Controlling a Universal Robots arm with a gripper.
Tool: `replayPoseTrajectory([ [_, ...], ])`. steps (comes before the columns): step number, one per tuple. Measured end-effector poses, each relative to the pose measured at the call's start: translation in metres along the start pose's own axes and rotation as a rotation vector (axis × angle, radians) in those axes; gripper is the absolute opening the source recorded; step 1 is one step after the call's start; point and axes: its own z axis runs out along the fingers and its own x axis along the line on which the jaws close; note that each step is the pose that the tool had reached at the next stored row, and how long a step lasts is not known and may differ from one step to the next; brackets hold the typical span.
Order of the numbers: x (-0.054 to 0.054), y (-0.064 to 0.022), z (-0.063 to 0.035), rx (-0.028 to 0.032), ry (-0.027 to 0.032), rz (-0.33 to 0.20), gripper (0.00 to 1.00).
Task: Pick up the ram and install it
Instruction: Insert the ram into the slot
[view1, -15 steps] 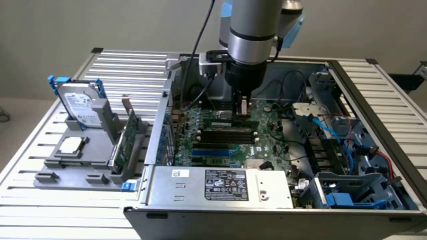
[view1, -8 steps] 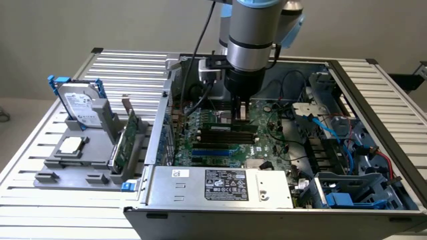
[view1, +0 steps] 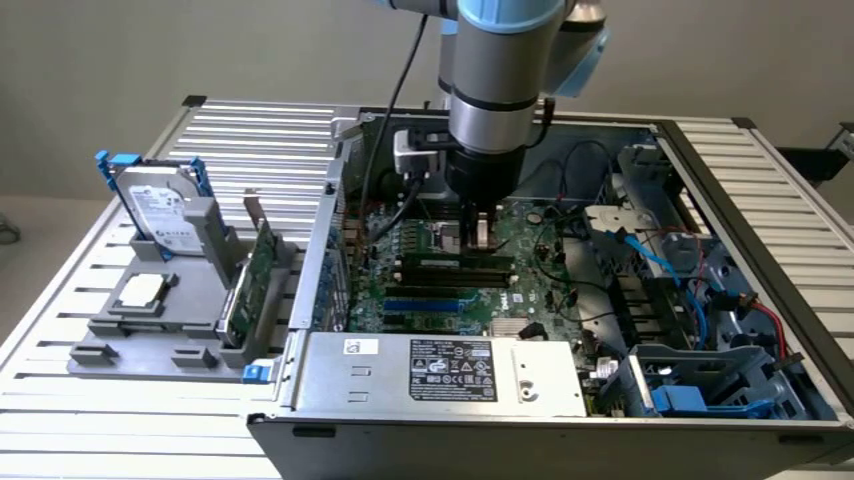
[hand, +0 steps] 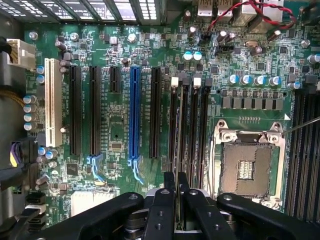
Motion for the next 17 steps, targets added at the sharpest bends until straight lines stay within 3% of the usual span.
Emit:
replayPoseTrajectory([
  [3, 0.0002, 0.0007, 0.0002, 0.0064, -0.0004, -0.007, 0.14],
  [17, 0.0005, 0.0039, 0.0067, 0.0071, -0.0007, -0.007, 0.14],
])
